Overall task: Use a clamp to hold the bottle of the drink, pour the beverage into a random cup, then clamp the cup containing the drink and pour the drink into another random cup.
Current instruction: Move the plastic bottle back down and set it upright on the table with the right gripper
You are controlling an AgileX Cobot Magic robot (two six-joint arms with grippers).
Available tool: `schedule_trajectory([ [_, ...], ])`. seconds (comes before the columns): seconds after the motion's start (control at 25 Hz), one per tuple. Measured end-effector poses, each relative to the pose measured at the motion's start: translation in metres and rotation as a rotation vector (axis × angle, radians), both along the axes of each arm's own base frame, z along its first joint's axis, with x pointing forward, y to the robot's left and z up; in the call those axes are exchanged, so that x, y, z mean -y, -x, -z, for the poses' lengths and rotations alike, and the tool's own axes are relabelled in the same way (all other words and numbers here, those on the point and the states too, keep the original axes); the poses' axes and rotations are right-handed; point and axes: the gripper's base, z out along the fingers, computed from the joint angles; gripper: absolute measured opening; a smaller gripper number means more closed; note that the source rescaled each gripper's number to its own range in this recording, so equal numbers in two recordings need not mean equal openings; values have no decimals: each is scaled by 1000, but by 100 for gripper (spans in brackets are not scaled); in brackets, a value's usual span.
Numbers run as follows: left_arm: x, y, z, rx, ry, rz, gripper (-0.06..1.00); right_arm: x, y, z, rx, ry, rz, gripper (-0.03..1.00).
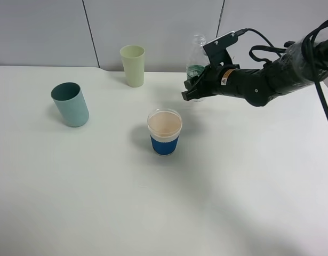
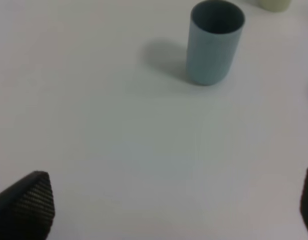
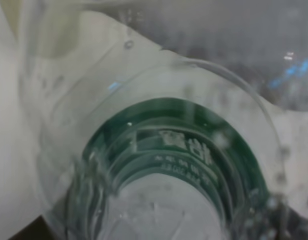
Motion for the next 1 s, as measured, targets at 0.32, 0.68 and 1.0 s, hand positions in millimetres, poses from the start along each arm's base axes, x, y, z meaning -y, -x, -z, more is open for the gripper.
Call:
schedule_trajectory([
  [0.32, 0, 0, 0, 0, 0, 0, 100, 10, -3, 0, 5, 21, 1, 0],
  [0.68, 0, 0, 0, 0, 0, 0, 100, 12, -5, 25, -44, 43, 0, 0],
  [1.0, 0, 0, 0, 0, 0, 0, 100, 11, -6, 36, -39, 36, -12, 0],
])
